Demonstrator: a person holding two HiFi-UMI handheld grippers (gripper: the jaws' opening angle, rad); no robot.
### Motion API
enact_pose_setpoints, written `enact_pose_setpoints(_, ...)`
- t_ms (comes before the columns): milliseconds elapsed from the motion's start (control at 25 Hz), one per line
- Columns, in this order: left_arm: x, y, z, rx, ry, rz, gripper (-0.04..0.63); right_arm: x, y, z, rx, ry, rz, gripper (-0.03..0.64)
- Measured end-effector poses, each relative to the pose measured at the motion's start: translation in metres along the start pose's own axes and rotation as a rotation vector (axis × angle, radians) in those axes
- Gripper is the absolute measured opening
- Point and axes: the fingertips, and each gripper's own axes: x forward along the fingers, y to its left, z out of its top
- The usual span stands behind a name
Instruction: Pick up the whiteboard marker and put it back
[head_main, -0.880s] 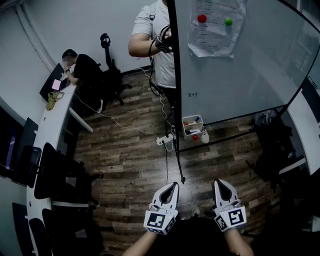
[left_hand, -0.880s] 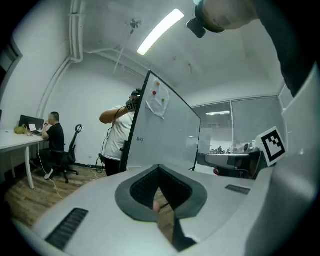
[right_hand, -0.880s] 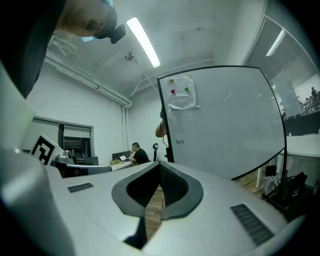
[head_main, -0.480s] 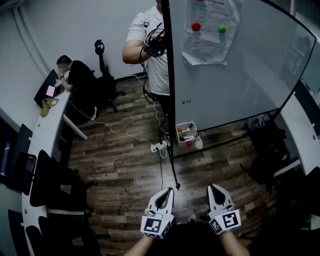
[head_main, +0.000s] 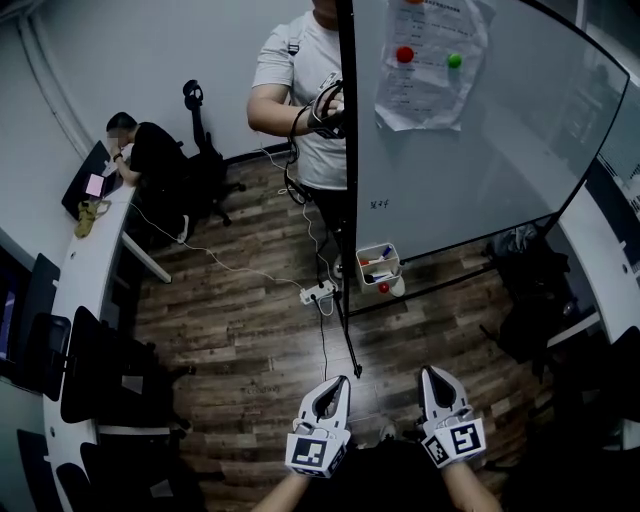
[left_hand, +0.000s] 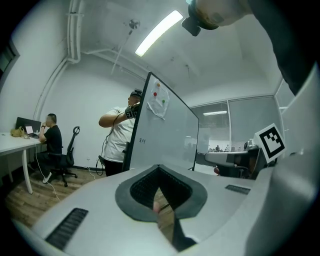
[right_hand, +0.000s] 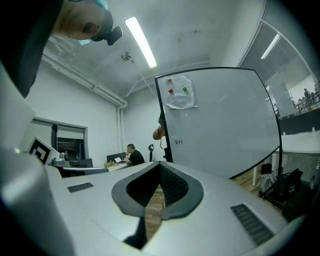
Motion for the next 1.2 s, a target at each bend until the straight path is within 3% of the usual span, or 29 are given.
enact_pose_setpoints(360, -0.004, 0.024, -0.004, 0.038, 0.012, -0.071, 0.009, 0.003, 0.023, -0.005, -0.005, -0.004, -0.071, 0.014)
enact_pose_setpoints(680, 0.01, 0.023, -0.014, 0.02, 0.053, -0.136, 0.009, 0.004, 0.023, -0.014, 0.008, 0.011, -0.11, 0.014)
enact_pose_setpoints(1200, 0.068, 0.025, -0.007, 0.042, 0.033, -0.096, 0.009, 0.044, -0.021, -0.012, 0.029, -0.001, -0.087, 0.014)
